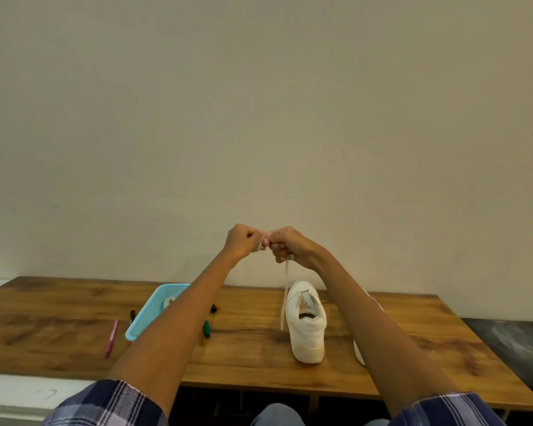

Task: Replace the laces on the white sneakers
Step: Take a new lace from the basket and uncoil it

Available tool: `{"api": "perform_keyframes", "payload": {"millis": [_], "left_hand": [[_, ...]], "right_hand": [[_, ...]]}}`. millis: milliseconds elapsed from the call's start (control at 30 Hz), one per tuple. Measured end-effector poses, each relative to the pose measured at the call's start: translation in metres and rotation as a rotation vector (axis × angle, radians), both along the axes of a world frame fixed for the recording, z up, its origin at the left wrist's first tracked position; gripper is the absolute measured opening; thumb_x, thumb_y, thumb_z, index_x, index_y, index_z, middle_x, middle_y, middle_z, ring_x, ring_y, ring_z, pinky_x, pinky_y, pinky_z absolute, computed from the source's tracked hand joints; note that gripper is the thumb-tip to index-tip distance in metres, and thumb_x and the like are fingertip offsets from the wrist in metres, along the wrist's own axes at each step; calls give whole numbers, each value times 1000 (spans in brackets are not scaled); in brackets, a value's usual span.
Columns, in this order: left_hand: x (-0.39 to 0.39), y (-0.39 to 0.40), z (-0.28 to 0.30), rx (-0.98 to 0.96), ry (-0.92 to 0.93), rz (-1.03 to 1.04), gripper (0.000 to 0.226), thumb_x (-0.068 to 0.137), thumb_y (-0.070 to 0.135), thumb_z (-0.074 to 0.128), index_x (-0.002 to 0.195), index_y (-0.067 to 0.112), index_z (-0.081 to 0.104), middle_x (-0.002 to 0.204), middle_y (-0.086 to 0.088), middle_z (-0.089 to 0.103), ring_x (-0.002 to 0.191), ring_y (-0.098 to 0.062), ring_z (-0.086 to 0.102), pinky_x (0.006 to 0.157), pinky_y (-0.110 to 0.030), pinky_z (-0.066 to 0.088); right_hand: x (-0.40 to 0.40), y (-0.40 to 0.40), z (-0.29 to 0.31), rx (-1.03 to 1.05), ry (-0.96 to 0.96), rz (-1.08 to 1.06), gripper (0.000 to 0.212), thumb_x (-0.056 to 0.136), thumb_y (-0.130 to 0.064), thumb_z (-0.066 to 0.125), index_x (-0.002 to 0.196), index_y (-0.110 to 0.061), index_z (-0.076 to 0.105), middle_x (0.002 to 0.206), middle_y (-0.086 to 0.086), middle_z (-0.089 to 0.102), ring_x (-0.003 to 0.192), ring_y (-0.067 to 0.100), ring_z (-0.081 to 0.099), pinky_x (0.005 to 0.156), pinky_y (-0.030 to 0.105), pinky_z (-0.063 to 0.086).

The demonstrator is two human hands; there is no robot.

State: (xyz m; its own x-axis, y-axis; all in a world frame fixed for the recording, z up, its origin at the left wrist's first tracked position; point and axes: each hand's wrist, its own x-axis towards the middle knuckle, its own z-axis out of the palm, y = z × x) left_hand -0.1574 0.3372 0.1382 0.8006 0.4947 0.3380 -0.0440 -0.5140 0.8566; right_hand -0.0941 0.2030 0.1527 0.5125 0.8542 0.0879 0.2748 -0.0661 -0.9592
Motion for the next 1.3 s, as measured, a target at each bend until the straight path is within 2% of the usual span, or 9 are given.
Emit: {"api": "perform_keyframes", "payload": {"millis": [100,200,367,500,600,967,1100,1233,1300], "left_hand": [[0,2,-3,-54,43,-157,28,97,15,51,94,-6,70,82,-13,71,67,-7,69,65,-13,53],[-1,2,-4,-156,83,-270,30,97,17,50,102,-6,68,85,-12,71,75,-13,71,72,-19,56],[-4,-4,-3,-223,108,-346,30,97,18,50,103,-6,67,87,-12,71,75,-15,71,72,-20,55],[-7,-8,4,-211,158,-359,25,92,15,58,100,-7,68,80,-10,72,69,-15,71,65,-19,55],[-10,-11,9,-251,211,-368,20,93,12,57,94,-4,69,75,-11,70,64,-17,70,60,-19,54],[-15,-11,6,-216,288,-362,32,91,24,61,96,-7,68,72,-8,69,64,-15,69,61,-19,53],[-15,-9,6,-273,219,-355,27,94,20,56,90,-3,69,64,-3,67,61,-12,67,63,-19,54],[-14,-6,7,-443,35,-278,27,94,20,54,79,3,69,58,0,63,57,-10,64,69,-21,55],[-11,-6,10,-570,-65,-224,25,93,19,55,77,4,68,55,2,62,54,-9,63,69,-21,55]], "right_hand": [[4,2,-5,119,106,-139,35,98,-11,39,65,-11,49,48,-7,28,42,6,23,42,18,27],[5,3,-11,138,146,-229,37,99,-15,40,63,-12,50,45,-7,30,39,6,24,43,20,26],[8,1,-15,121,179,-321,35,99,-18,42,65,-12,51,44,-8,32,38,6,26,41,19,30],[10,-1,-18,97,172,-377,35,98,-20,45,64,-11,51,44,-7,32,39,7,27,41,19,31],[12,-1,-22,94,142,-410,34,96,-23,51,65,-10,54,50,-3,33,45,9,29,45,21,32],[15,4,-31,101,28,-474,35,90,-30,63,65,-5,62,55,3,36,49,11,32,48,22,32],[20,1,-37,88,-43,-479,39,88,-39,63,68,-6,63,54,-1,39,50,10,33,48,21,32],[25,-3,-54,51,-35,-500,48,92,-48,53,68,-9,65,57,0,40,52,12,35,51,22,34],[28,-2,-64,-32,-62,-486,51,95,-48,46,75,-7,69,59,2,47,53,13,39,52,22,36]]}}
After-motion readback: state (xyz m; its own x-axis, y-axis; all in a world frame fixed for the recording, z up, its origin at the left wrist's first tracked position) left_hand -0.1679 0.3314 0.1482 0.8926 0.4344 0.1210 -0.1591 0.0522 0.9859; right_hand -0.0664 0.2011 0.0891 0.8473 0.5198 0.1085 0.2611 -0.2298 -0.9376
